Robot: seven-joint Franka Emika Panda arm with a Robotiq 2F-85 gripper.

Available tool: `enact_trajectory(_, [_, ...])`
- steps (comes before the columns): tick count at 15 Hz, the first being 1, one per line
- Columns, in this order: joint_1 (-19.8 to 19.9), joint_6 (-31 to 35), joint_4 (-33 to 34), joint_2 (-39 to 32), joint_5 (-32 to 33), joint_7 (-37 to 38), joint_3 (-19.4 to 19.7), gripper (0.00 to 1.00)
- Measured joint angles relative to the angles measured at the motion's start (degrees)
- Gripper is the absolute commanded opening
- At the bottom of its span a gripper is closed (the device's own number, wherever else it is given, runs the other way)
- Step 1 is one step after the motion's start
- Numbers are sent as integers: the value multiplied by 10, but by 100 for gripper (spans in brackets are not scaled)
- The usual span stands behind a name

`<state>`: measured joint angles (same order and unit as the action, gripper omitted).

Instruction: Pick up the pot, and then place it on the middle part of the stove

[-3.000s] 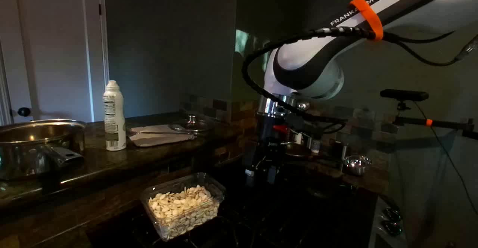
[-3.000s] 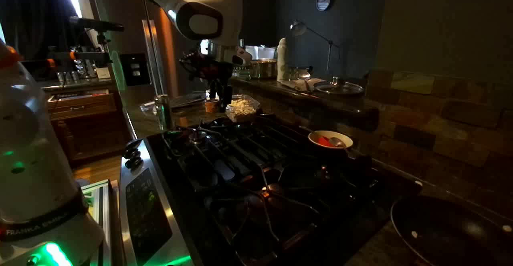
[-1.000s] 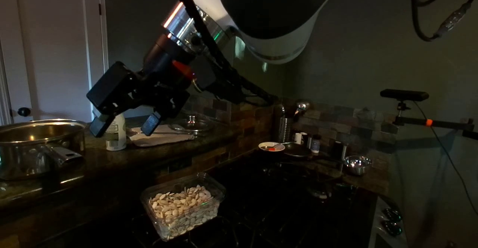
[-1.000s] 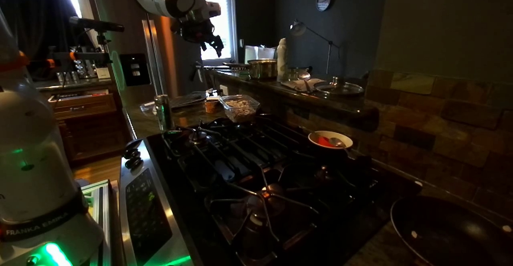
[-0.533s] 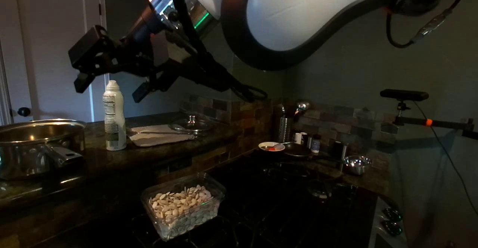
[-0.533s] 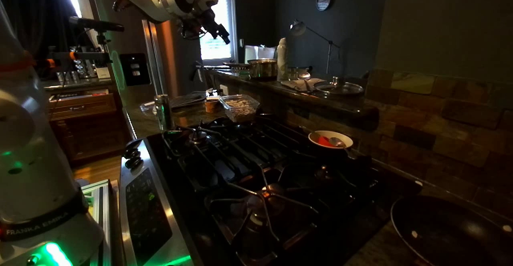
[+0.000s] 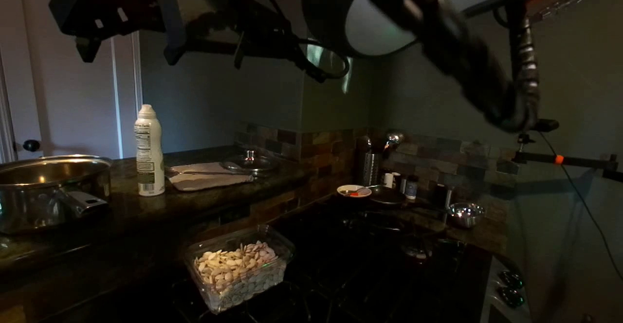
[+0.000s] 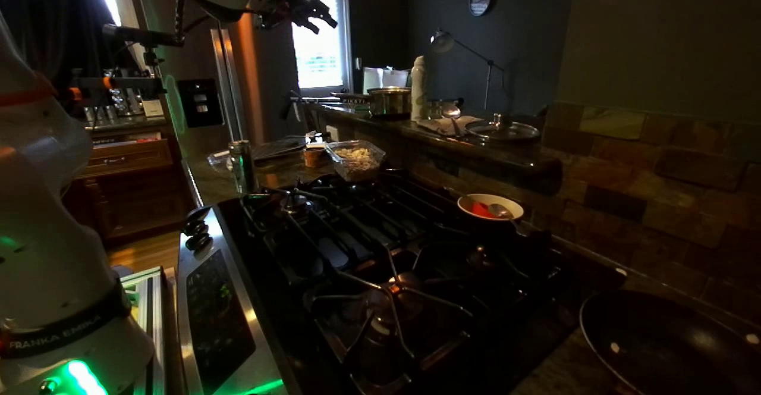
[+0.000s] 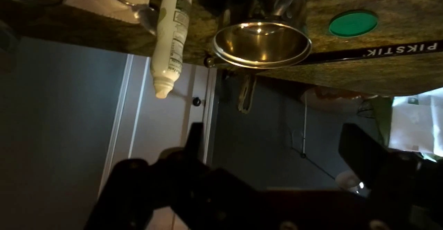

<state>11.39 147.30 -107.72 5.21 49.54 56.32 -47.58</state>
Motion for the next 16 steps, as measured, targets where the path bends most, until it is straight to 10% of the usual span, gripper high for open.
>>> enact_trajectory(2, [-9,-60,20,-12,53,37,-23,100])
enact_trajectory(10, [-138,-91,42,-42,121,30,104,100])
enact_trajectory(16, [-265,-148,191,-206,182,-135,184,100])
